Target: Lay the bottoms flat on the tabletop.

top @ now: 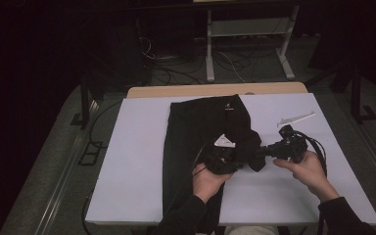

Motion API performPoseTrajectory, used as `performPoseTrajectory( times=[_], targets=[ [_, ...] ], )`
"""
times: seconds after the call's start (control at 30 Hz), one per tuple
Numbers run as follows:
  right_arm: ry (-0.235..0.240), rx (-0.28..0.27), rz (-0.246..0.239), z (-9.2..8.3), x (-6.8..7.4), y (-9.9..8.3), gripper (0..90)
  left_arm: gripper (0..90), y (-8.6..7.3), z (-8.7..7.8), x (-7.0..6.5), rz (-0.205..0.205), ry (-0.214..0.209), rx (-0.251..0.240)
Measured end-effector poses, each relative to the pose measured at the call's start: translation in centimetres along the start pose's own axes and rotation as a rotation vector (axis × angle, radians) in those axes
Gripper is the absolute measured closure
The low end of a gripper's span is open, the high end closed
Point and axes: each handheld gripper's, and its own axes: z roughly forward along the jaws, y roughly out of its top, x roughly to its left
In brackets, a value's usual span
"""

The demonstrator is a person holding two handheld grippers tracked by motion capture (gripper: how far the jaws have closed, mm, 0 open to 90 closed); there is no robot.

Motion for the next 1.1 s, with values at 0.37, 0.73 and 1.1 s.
performPoseTrajectory(
  times=[0.37,0.73,1.1],
  targets=[
    [-0.229,0.071,-0.035,0.2,-1.0,-0.2,65.4,86.9,3.2,-2.1,2.8,-0.120,-0.075,0.046],
    [-0.149,-0.033,0.140,1.1,-1.6,-2.8,46.5,86.9,4.7,-1.7,5.6,-0.304,-0.087,-0.049],
    [-0.084,-0.003,0.054,4.5,0.6,-3.2,42.0,86.9,5.4,-1.5,6.1,-0.359,-0.076,-0.095]
  ],
)
